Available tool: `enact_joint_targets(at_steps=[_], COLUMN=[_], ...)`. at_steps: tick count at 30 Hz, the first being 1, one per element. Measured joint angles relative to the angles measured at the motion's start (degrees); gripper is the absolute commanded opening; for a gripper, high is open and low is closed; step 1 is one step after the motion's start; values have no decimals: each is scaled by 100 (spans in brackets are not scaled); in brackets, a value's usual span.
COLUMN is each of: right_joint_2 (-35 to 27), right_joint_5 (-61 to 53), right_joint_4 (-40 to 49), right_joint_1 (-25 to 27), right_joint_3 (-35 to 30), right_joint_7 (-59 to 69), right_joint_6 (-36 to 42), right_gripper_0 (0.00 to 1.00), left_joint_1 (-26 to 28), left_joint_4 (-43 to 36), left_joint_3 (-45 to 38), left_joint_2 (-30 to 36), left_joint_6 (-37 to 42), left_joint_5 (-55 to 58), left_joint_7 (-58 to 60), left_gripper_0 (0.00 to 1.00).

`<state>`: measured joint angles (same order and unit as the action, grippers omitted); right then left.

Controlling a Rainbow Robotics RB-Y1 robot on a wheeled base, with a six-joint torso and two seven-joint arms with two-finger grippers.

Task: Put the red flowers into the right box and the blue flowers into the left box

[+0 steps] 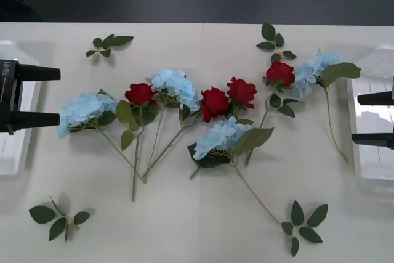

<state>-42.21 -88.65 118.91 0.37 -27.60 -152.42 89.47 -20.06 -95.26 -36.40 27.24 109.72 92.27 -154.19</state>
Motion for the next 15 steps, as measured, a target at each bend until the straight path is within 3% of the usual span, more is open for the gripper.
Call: enact_joint_targets(at_steps=[9,15], right_joint_2=[262,262], right_joint_5=[1,85], right_joint_4=[-23,-26], right_joint_1=[253,184], right_joint_3=[47,171], right_joint_7=[75,1007], right_joint_6=[-3,-22], right_gripper_0=[72,72], left_joint_1=[141,649], left_joint_4=[260,260], left_joint_3=[167,945], left_joint_2=[-166,-128], left_joint_6=[-52,-824], left_joint_5=[-85,-106], left_joint_7=[0,0], left_gripper_0=[100,100])
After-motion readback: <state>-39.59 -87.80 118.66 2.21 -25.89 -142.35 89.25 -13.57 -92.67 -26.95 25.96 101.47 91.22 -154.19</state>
